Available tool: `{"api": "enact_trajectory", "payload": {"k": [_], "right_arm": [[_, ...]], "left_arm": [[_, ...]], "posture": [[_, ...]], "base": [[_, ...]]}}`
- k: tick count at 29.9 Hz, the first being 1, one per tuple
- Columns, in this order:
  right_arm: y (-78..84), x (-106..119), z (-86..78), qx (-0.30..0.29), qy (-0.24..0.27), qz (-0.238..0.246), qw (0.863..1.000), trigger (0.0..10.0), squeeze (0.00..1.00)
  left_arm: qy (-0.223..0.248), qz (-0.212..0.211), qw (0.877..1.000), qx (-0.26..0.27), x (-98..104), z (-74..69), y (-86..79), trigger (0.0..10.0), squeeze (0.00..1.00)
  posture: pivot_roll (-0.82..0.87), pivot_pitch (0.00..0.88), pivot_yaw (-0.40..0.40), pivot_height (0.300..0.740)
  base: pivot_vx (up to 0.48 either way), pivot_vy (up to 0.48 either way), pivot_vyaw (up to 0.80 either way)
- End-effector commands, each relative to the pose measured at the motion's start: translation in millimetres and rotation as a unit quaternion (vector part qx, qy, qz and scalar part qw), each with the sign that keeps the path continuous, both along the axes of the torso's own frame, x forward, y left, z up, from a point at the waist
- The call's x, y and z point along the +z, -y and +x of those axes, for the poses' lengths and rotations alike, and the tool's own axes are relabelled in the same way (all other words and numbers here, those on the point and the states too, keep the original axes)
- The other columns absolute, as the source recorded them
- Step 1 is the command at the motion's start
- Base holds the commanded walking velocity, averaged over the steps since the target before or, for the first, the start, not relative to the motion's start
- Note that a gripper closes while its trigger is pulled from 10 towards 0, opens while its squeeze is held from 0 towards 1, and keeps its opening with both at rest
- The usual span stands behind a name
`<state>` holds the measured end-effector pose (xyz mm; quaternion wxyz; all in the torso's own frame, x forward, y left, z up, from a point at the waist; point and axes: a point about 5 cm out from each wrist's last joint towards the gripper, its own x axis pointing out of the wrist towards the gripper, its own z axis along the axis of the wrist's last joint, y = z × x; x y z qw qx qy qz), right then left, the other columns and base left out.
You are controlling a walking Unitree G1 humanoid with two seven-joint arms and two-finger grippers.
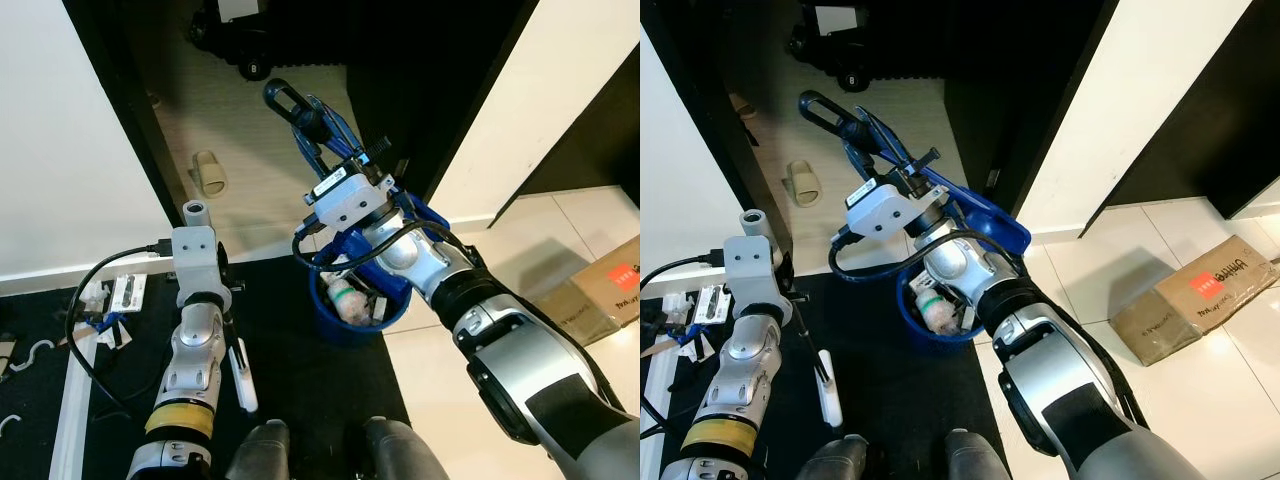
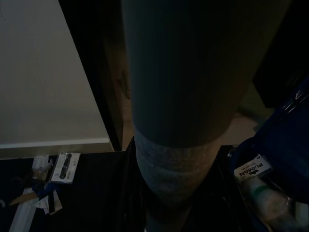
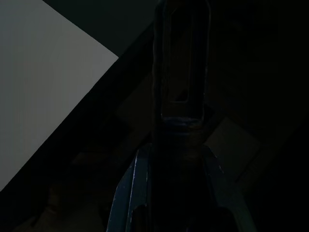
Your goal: Sweep floor
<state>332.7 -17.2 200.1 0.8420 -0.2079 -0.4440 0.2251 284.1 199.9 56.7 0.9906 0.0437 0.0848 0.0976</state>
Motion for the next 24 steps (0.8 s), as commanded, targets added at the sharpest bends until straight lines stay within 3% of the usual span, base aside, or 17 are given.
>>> {"api": "enact_trajectory", "payload": {"k": [1,7,8,9,11,12,14,15,16,17,18,19,20,22,24], "right_arm": [[3.5,16,3.6,-0.004,0.031,0.0,1.0,10.0,0.0],[29.3,38,21.9,-0.076,0.046,0.026,0.996,10.0,0.0],[40.2,48,28.3,-0.102,0.052,0.038,0.993,10.0,0.0],[63.8,71,39.3,-0.149,0.061,0.067,0.985,10.0,0.0],[63.8,71,39.3,-0.149,0.061,0.067,0.985,10.0,0.0],[88.5,96,47.7,-0.188,0.065,0.098,0.975,10.0,0.0],[88.5,96,47.7,-0.188,0.065,0.098,0.975,10.0,0.0],[150.5,145,60.4,-0.256,0.018,0.2,0.945,10.0,0.0],[150.5,145,60.4,-0.256,0.018,0.2,0.945,10.0,0.0],[172.5,155,62.9,-0.265,-0.018,0.249,0.931,10.0,0.0],[172.5,155,62.9,-0.265,-0.018,0.249,0.931,10.0,0.0],[201.4,158,65.7,-0.25,-0.083,0.335,0.905,10.0,0.0],[201.4,158,65.7,-0.25,-0.083,0.335,0.905,10.0,0.0],[222.5,153,67.5,-0.213,-0.141,0.407,0.877,10.0,0.0],[222.5,153,67.5,-0.213,-0.141,0.407,0.877,10.0,0.0]], "left_arm": [[0.016,0.0,1.0,-0.007,5,4.8,3.4,10.0,0.0],[0.018,0.002,1.0,-0.006,7,6.0,2.6,10.0,0.0],[0.019,0.003,1.0,-0.005,7,6.5,1.8,10.0,0.0],[0.02,0.004,1.0,-0.004,8,7.0,-0.1,10.0,0.0],[0.02,0.004,1.0,-0.004,8,7.0,-0.1,10.0,0.0],[0.021,0.005,1.0,-0.003,10,7.6,-2.3,10.0,0.0],[0.021,0.005,1.0,-0.003,10,7.6,-2.3,10.0,0.0],[0.021,0.005,1.0,-0.007,11,8.7,-5.5,10.0,0.0],[0.021,0.005,1.0,-0.007,11,8.7,-5.5,10.0,0.0],[0.02,0.005,1.0,-0.007,11,9.2,-6.4,10.0,0.0],[0.02,0.005,1.0,-0.007,11,9.2,-6.4,10.0,0.0],[0.018,0.004,1.0,-0.002,11,10.0,-8.6,10.0,0.0],[0.018,0.004,1.0,-0.002,11,10.0,-8.6,10.0,0.0],[0.014,0.003,1.0,0.008,12,10.6,-12.1,10.0,0.0],[0.014,0.003,1.0,0.008,12,10.6,-12.1,10.0,0.0]], "posture": [[0.04,0.032,-0.112,0.74],[0.04,0.029,-0.108,0.74],[0.05,0.029,-0.105,0.74],[0.05,0.029,-0.101,0.74],[0.05,0.029,-0.101,0.74],[0.05,0.028,-0.094,0.74],[0.05,0.028,-0.094,0.74],[0.04,0.026,-0.088,0.74],[0.04,0.026,-0.088,0.74],[0.04,0.026,-0.087,0.74],[0.04,0.026,-0.087,0.74],[0.04,0.025,-0.086,0.74],[0.04,0.025,-0.086,0.74],[0.05,0.026,-0.085,0.74],[0.05,0.026,-0.085,0.74]], "base": [[0.0,0.0,0.0],[0.0,0.0,0.0],[0.0,0.0,0.0],[0.0,0.0,0.0],[0.0,0.0,0.0],[0.0,0.0,0.0],[0.0,0.0,0.0],[0.0,0.0,0.0],[0.0,0.0,0.0],[0.0,0.0,0.0],[0.0,0.0,0.0],[0.0,0.0,0.0],[0.0,0.0,0.0],[0.0,0.0,0.0],[0.0,0.0,0.0]]}}
